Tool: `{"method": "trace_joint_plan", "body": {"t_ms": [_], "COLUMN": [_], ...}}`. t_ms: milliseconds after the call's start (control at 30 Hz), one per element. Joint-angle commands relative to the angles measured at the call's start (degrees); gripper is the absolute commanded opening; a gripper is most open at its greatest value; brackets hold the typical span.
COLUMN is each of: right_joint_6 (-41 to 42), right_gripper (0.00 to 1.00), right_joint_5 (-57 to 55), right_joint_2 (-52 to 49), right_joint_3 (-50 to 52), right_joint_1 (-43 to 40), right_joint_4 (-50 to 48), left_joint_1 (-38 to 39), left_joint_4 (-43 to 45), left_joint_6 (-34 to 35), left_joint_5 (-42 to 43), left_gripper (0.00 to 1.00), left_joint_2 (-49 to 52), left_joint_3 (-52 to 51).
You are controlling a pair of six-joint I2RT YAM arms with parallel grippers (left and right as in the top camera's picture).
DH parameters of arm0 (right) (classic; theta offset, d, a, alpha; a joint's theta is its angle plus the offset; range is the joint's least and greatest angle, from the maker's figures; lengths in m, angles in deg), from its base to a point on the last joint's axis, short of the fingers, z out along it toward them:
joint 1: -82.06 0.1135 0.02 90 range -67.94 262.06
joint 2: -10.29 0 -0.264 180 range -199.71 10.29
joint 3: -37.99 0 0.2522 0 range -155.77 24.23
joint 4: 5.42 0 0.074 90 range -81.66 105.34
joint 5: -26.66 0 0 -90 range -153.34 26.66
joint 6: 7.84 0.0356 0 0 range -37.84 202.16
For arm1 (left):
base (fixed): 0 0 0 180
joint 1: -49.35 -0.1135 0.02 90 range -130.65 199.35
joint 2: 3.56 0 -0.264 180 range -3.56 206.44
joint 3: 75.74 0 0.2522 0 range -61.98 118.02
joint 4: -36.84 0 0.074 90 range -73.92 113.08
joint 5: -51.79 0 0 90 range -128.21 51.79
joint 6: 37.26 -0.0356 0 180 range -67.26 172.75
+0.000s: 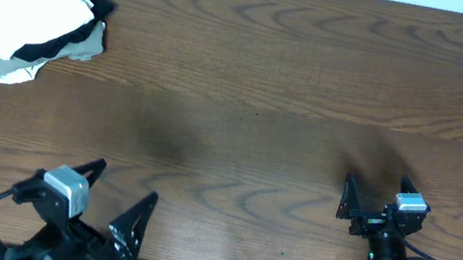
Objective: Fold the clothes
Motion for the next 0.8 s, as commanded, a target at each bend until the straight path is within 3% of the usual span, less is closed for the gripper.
{"method": "trace_joint_plan", "body": {"t_ms": [0,167,333,567,767], "right_joint_6": [-0.9,-0.9,-0.9,-0.9,-0.9], "right_gripper": [0.99,0.99,0.99,0.99,0.99], "right_joint_5": [-0.4,-0.4,-0.4,-0.4,-0.4], "right_joint_2": [0.3,0.3,0.3,0.3,0.3], "right_joint_3": [0.1,0.1,0.1,0.1,0.1], "right_joint_1": [-0.3,-0.3,-0.3,-0.3,-0.3], "right_joint_4": [0.3,0.3,0.3,0.3,0.3], "left_joint_1": [2.5,5.8,6.2,6.4,6.5], "left_joint_4": [4.6,20.6,31.0,38.0,41.9], "left_joint_6": [3.9,8.2,15.9,22.7,23.8], "left_joint_5": [-9.4,-16.2,-24.7,-32.7,-36.2], "left_gripper": [0.98,0.98,0.98,0.98,0.98], "left_joint_2": [-2.5,-8.0,-13.4,-16.6,-16.6], "left_joint_3": [-5.2,-17.6,-30.7,-42.4,-48.0]}}
